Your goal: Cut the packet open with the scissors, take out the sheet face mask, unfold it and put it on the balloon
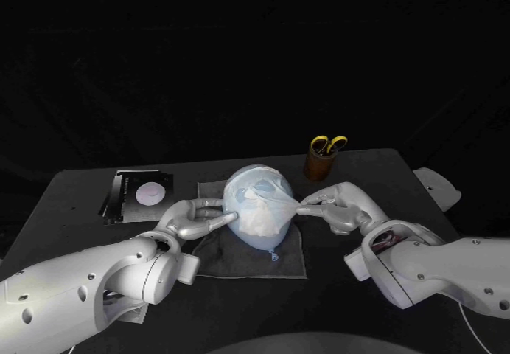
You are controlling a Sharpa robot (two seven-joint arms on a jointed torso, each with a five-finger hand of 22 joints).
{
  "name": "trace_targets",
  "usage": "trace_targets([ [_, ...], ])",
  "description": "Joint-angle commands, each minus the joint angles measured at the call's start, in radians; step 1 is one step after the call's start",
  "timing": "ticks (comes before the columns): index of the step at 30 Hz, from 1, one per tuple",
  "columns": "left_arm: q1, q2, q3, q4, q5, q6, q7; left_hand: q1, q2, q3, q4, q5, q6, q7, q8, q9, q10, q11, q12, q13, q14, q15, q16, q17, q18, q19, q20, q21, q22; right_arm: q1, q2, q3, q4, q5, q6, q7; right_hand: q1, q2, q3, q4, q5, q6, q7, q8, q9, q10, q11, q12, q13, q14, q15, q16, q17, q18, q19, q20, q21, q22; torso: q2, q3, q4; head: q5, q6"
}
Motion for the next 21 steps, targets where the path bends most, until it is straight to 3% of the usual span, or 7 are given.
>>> trace_targets([
  [1, -0.001, 0.003, -0.001, -0.001, -0.001, -0.008, -0.018, -0.028, -0.006, -0.017, 0.0, -0.001, 0.018, 0.121, 0.007, 0.003, 0.015, -0.001, -0.007, 0.001, 0.013, 0.0, -0.001, 0.001, 0.018, 0.007, 0.001, -0.005, 0.0, 0.007, -0.003, 0.001, -0.008, -0.022, 0.061, -0.005, 0.005, -0.01, 0.075, -0.044, 0.003, 0.014, -0.009, 0.016, 0.025, 0.196, -0.088, 0.269, 0.487, 0.14, -0.068, 0.004, 0.263, 0.017, 0.004, -0.001, 0.003, 0.003, 0.0, 0.0003, -0.0005, 0.0, 0.0],
  [5, -0.001, 0.004, -0.001, -0.003, 0.004, -0.014, -0.019, -0.056, -0.021, -0.032, 0.001, -0.001, 0.031, 0.121, 0.011, 0.006, 0.025, -0.001, -0.011, 0.0, 0.023, -0.001, -0.003, 0.001, 0.017, 0.009, 0.001, -0.006, 0.0, 0.012, -0.004, 0.001, -0.014, -0.033, 0.089, -0.011, 0.005, -0.01, 0.075, -0.044, 0.003, 0.014, -0.009, 0.016, 0.025, 0.196, -0.088, 0.269, 0.487, 0.14, -0.068, 0.004, 0.263, 0.017, 0.004, -0.001, 0.003, 0.003, 0.0, -0.0002, 0.0, 0.001, 0.0],
  [6, -0.001, 0.005, -0.001, -0.003, 0.005, -0.016, -0.02, -0.063, -0.021, -0.032, 0.001, 0.0, 0.038, 0.121, 0.014, 0.008, 0.028, -0.001, -0.011, 0.001, 0.027, -0.001, -0.002, 0.002, 0.017, 0.01, 0.001, -0.006, 0.0, 0.013, -0.005, 0.001, -0.015, -0.035, 0.093, -0.011, -0.009, -0.024, 0.112, -0.043, 0.003, 0.013, -0.008, 0.016, 0.03, 0.196, -0.087, 0.269, 0.487, 0.14, -0.067, 0.004, 0.263, 0.017, 0.002, 0.0, 0.003, 0.005, 0.0, 0.0001, 0.0003, 0.001, 0.0],
  [13, 0.0, 0.013, -0.001, -0.01, -0.001, -0.046, -0.053, -0.087, -0.013, -0.024, 0.0, -0.001, 0.098, 0.124, 0.038, 0.022, 0.066, -0.001, -0.011, 0.002, 0.083, -0.005, 0.011, 0.01, 0.013, 0.025, 0.002, -0.004, 0.002, 0.02, -0.005, 0.001, -0.015, -0.044, 0.113, -0.015, -0.009, -0.024, 0.112, -0.043, 0.003, 0.013, -0.008, 0.016, 0.03, 0.196, -0.087, 0.269, 0.487, 0.14, -0.067, 0.004, 0.263, 0.017, 0.002, 0.0, 0.003, 0.005, 0.001, -0.0005, 0.0002, 0.002, 0.0],
  [14, 0.0, 0.015, -0.001, -0.011, -0.003, -0.051, -0.061, -0.091, -0.011, -0.023, 0.0, -0.001, 0.113, 0.125, 0.044, 0.026, 0.074, -0.002, -0.01, 0.002, 0.096, -0.006, 0.014, 0.013, 0.013, 0.03, 0.002, -0.004, 0.002, 0.021, -0.004, 0.001, -0.015, -0.045, 0.115, -0.016, -0.191, -0.193, 0.573, -0.037, 0.0, 0.015, -0.006, 0.021, 0.078, 0.196, -0.085, 0.269, 0.487, 0.14, -0.064, 0.004, 0.263, 0.017, 0.001, 0.004, 0.002, 0.023, 0.001, -0.0004, -0.0001, 0.003, 0.0],
  [21, 0.001, 0.027, 0.0, -0.017, -0.031, -0.076, -0.114, -0.096, 0.004, -0.008, -0.001, -0.001, 0.163, 0.125, 0.061, 0.035, 0.102, -0.005, -0.01, 0.001, 0.135, -0.011, 0.022, 0.018, 0.014, 0.044, 0.001, -0.002, 0.003, 0.023, 0.004, 0.001, -0.016, -0.048, 0.122, -0.02, -0.191, -0.193, 0.573, -0.037, 0.0, 0.015, -0.006, 0.021, 0.078, 0.196, -0.085, 0.269, 0.487, 0.14, -0.064, 0.004, 0.263, 0.017, 0.001, 0.004, 0.002, 0.023, 0.0, -0.0004, 0.0006, 0.003, 0.001],
])
